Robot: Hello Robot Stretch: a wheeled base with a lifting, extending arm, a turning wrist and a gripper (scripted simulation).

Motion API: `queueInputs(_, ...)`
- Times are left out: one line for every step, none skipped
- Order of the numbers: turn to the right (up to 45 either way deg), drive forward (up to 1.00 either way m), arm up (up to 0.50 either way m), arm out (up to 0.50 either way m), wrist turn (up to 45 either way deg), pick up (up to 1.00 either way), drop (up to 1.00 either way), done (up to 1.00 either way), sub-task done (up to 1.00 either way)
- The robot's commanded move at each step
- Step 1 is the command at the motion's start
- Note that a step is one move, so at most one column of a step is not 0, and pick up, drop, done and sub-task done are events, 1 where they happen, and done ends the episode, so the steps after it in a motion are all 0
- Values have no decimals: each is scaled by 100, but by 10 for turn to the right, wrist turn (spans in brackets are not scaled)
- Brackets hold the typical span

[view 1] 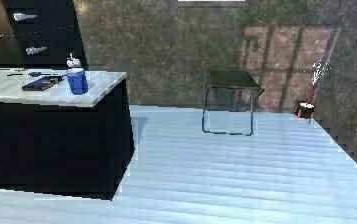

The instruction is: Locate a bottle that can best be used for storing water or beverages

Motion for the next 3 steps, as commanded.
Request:
queueInputs(-450,0,0,0,0,0,0,0,0)
queueInputs(-150,0,0,0,0,0,0,0,0)
queueInputs(0,100,0,0,0,0,0,0,0)
